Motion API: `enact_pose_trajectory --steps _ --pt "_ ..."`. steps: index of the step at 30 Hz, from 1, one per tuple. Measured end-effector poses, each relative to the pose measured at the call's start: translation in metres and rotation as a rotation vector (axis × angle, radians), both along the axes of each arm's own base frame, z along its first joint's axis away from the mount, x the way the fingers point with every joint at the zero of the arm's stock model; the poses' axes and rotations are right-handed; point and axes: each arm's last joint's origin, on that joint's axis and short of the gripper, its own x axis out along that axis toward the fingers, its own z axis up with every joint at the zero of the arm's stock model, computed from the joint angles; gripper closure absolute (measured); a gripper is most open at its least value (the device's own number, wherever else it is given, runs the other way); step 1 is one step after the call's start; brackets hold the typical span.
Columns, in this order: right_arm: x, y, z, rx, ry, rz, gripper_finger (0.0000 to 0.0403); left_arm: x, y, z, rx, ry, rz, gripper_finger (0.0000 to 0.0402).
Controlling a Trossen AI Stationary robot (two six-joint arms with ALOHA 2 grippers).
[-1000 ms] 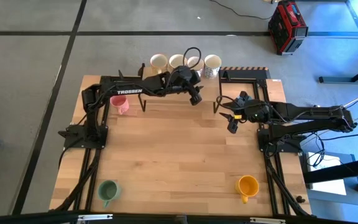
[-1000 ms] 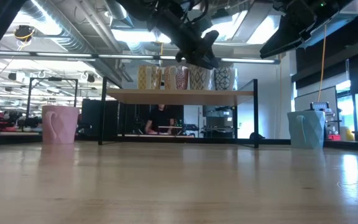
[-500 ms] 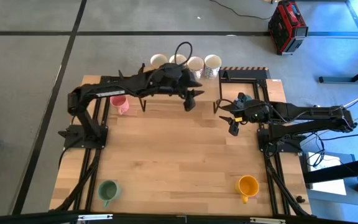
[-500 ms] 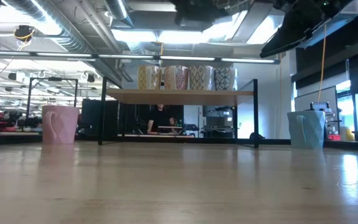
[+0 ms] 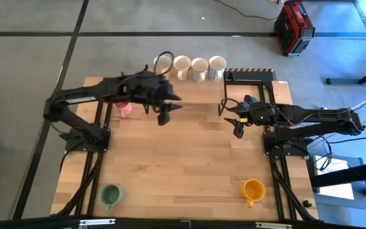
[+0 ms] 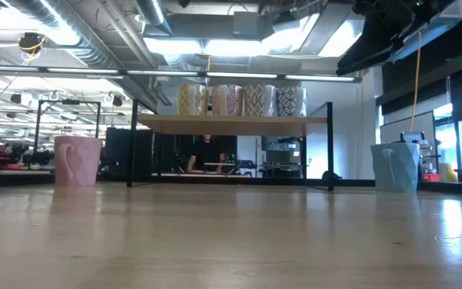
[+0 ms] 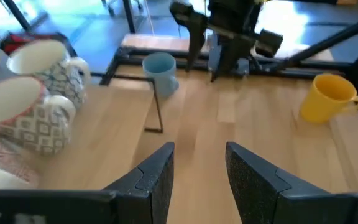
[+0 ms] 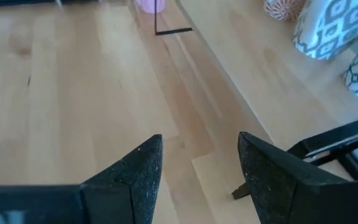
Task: Place coffee mugs
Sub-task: Put the blue mug on the shelf
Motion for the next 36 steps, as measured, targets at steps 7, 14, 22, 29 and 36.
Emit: enact_pose_trajectory --steps 7,14,22,29,36 --pt "-0.014 -0.004 0.029 -0.037 0.082 -0.205 0.0204 -0.055 -0.007 -0.034 -0.039 -0.027 0.028 0.0263" --pt "-0.039 -0.026 0.041 0.019 0.273 -0.480 0.0204 -0.083 -0.011 -0.074 -0.060 -0.071 0.042 0.0263" --pt "-0.049 -0.060 0.013 0.311 0.444 -0.482 0.0204 -0.086 -0.011 -0.090 -0.052 -0.036 0.065 0.0263" --pt "-0.042 -0.086 -0.010 0.370 0.580 -0.463 0.0204 -0.084 -0.010 -0.092 -0.054 -0.029 0.066 0.0263" --pt "-0.034 -0.102 -0.040 0.347 0.759 -0.358 0.0204 -0.084 -0.011 -0.092 -0.075 -0.033 0.077 0.0263"
